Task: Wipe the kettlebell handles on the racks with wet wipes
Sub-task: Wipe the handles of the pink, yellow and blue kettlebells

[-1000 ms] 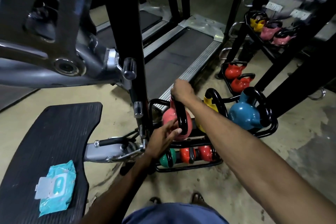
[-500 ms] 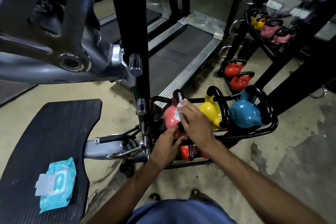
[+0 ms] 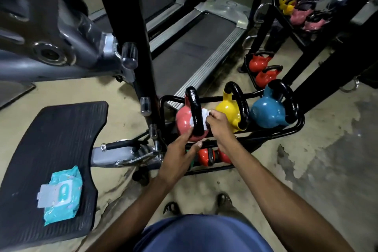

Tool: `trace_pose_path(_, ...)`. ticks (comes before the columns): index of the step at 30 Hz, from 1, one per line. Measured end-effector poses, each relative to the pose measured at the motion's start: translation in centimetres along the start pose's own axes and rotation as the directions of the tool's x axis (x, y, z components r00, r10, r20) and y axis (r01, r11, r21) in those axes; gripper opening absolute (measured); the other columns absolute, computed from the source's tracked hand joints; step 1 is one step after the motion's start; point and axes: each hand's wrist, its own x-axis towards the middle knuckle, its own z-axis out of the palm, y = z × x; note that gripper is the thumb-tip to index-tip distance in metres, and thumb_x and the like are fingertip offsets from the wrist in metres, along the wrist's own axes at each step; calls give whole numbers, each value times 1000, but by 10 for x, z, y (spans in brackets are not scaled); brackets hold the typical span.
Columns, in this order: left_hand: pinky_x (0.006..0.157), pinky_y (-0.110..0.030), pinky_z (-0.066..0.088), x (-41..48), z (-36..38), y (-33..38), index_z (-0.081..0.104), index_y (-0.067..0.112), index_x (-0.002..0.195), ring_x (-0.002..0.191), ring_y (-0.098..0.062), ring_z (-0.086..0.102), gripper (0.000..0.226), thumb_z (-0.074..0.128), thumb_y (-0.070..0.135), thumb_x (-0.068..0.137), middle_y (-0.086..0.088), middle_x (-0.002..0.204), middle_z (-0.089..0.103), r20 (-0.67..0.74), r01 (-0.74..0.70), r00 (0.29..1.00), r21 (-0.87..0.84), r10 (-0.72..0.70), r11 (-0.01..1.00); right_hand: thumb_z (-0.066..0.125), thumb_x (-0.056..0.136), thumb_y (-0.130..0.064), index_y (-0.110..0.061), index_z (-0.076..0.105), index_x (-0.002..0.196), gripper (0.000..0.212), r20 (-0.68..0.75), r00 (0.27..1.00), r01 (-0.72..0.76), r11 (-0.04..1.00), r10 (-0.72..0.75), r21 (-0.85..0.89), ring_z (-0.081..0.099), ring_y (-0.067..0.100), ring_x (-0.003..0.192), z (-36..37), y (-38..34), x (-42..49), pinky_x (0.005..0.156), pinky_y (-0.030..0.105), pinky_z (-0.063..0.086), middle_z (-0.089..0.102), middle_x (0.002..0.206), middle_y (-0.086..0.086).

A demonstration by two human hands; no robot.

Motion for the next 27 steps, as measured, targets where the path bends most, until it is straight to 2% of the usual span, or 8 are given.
trace_pose_path(5,112,-32,47,-11,7,26,51,21,152,132,2,55,54,68,23,100,13,144,61,-120,6,993,-31,-9,1000,65,95,-2,-4,73,104,12,-1,989,148,989,-148,-7,70,13,85,-26,9,-17,79,27,56,76,95,6)
trace_pose_path(8,113,-23,43,-7,19,50,51,23,151,135,3,52,54,67,22,100,12,148,57,-190,-15,982,1,14,1000,65,93,2,-8,74,104,17,37,986,161,987,-160,-8,72,8,92,-51,2,-18,80,21,56,78,98,1)
trace_pose_path(11,107,-11,42,6,38,74,50,30,149,129,12,52,54,69,19,99,24,144,53,-238,-38,971,-14,33,999,67,94,-3,-11,76,109,19,120,965,242,967,-232,-81,73,11,101,-82,-14,-7,86,20,55,78,103,-2)
trace_pose_path(14,115,-28,44,30,63,88,53,25,150,135,5,51,53,68,21,100,18,146,56,-248,-45,968,-17,40,999,67,95,-7,-13,77,109,18,124,932,359,919,-342,-162,72,7,102,-117,-37,22,92,22,54,78,104,-7)
trace_pose_path(18,123,-36,34,71,98,96,43,23,157,149,-3,36,62,66,32,99,6,161,44,-194,-47,979,79,61,996,66,92,-14,-15,78,103,17,124,865,496,793,-485,-355,73,11,93,-155,-68,76,85,27,55,78,98,-4)
trace_pose_path(21,119,-32,36,95,114,103,28,38,161,153,-5,27,73,66,39,98,11,171,21,-99,-19,995,151,34,988,65,86,-12,-8,79,99,20,173,799,542,566,-576,-621,71,23,94,-164,-85,130,86,31,52,77,98,9)
trace_pose_path(25,111,-38,46,108,130,97,17,42,163,152,-19,33,86,71,36,96,14,173,0,14,-1,1000,378,-5,926,65,82,-15,-5,77,87,16,313,917,391,406,-246,-826,72,35,91,-151,-89,188,70,30,51,75,89,20)
trace_pose_path(27,106,-41,51,110,137,89,10,47,162,146,-28,43,98,75,27,92,12,173,-3,35,-13,999,473,-4,881,67,90,-20,-1,76,95,22,386,920,387,341,-73,-857,72,35,96,-138,-89,198,69,28,44,75,96,23)
